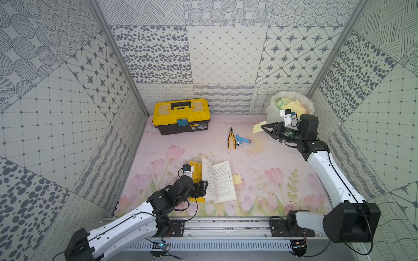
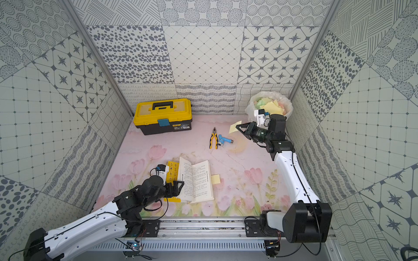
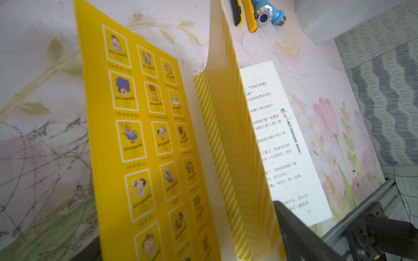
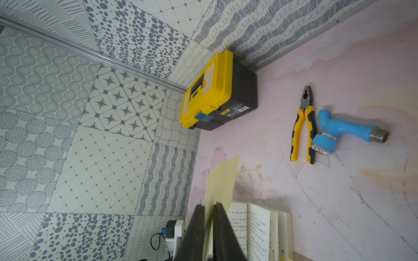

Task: Peel off the used sticky note
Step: Place the note in the trash bin.

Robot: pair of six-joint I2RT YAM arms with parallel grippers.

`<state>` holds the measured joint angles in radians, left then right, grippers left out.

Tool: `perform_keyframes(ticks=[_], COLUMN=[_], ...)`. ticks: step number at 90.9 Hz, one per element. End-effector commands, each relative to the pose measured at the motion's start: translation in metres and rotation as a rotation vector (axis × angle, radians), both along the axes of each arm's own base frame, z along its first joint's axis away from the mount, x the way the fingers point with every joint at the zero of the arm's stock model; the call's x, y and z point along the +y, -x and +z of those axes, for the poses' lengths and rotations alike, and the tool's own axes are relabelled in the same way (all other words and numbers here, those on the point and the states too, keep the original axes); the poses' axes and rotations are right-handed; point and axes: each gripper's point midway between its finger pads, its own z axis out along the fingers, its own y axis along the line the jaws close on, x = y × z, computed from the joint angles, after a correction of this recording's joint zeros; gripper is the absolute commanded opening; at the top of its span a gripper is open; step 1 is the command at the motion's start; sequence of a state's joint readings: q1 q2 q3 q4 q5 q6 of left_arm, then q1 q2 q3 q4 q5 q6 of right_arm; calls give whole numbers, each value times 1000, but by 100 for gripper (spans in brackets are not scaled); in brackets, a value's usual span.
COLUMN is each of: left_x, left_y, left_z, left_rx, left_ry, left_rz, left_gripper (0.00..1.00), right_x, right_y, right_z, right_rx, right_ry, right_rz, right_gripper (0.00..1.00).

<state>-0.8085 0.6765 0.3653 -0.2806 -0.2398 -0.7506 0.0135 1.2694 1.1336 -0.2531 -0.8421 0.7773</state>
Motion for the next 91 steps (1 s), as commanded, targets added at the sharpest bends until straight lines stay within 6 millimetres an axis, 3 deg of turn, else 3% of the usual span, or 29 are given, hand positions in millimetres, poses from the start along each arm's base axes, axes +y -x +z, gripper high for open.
perform_keyframes(ticks=[1, 23, 91], left_x=[-7, -9, -6], left_y=[-1, 2, 5], left_z=[10, 14, 21], left_rx=[-40, -61, -92], left_ry=[30, 53, 72], left_rz=[-41, -62, -75], left_gripper=[91, 91, 90], right_x=[-3, -22, -27], right_y=[-3, -7, -11], right_z=[14, 21, 24], right_rx=[-46, -55, -54], right_ry=[0, -8, -18], right_rz=[5, -37, -46], right_gripper=[13, 13, 13])
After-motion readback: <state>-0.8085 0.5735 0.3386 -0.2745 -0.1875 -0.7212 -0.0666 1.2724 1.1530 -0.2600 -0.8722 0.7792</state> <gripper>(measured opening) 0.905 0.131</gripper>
